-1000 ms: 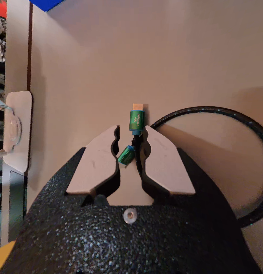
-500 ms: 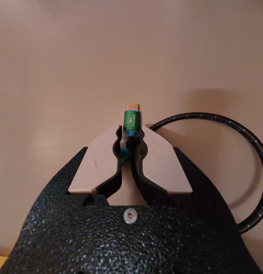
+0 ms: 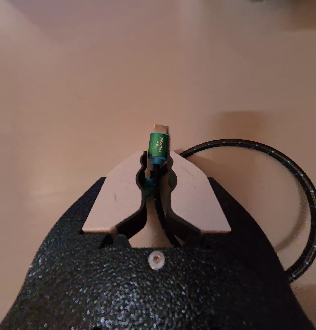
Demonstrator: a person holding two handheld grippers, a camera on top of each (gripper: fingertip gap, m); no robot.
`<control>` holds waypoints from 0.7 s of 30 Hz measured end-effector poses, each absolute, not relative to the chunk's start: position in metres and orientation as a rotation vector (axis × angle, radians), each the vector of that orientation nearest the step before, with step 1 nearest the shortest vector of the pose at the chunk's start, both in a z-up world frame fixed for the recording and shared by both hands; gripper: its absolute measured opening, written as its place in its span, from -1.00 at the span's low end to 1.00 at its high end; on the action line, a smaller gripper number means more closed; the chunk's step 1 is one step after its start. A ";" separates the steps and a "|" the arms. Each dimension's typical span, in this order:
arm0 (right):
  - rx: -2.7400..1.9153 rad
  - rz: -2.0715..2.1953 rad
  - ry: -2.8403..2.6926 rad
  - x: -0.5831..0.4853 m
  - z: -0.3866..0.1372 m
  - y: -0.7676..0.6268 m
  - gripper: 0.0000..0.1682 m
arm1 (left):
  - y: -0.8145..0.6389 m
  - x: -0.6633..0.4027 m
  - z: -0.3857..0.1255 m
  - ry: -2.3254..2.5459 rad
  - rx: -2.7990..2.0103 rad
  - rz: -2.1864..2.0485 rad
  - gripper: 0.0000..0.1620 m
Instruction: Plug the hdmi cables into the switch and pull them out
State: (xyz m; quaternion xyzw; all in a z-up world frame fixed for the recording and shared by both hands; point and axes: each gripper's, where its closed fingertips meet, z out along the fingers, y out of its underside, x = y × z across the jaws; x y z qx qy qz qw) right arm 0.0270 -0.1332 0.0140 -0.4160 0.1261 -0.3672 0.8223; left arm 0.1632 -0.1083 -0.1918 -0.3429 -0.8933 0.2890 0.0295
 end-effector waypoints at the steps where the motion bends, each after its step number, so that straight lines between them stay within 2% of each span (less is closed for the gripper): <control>1: -0.886 -0.781 0.269 0.027 0.014 -0.133 -0.72 | -0.109 0.163 -0.192 -2.746 -1.051 0.887 -0.75; 12: -0.888 -0.808 0.300 0.031 0.013 -0.137 -0.72 | -0.120 0.164 -0.192 -2.828 -0.937 1.145 -0.75; 17: -0.921 -0.819 0.322 0.036 0.009 -0.135 -0.72 | -0.110 0.167 -0.189 -2.925 -0.811 1.069 -0.76; 21: -0.947 -0.811 0.322 0.037 0.007 -0.131 -0.72 | -0.084 0.164 -0.162 -2.854 -0.766 0.961 -0.76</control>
